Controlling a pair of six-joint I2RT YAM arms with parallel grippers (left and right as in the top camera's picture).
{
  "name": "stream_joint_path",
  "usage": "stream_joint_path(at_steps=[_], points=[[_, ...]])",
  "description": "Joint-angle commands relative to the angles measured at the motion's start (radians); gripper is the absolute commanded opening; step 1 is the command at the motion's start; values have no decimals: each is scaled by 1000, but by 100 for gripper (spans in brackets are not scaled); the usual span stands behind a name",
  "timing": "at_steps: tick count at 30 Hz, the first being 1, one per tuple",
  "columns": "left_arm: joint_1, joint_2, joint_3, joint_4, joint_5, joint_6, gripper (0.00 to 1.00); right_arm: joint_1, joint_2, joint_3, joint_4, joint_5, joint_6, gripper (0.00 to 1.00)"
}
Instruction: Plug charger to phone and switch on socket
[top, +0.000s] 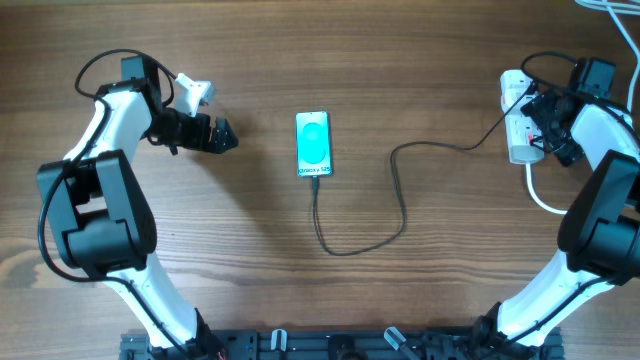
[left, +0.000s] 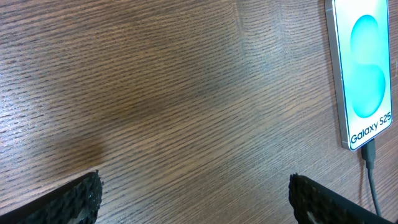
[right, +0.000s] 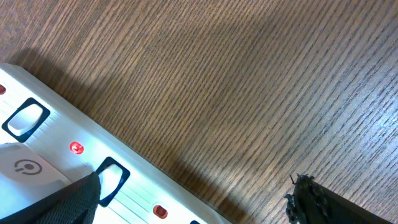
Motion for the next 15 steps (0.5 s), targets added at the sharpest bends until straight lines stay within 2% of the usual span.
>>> stream_joint_path(at_steps=[1, 9, 12, 15], points=[[3, -3, -1, 0, -2, 2, 100, 18, 26, -14, -21, -53, -24, 100], [3, -3, -1, 0, -2, 2, 100, 18, 26, -14, -55, -8, -29, 100], [3, -3, -1, 0, -2, 2, 100, 17, 26, -14, -60, -8, -93, 100], [3, -3, -1, 0, -2, 2, 100, 17, 26, -14, -46, -8, -261, 100]])
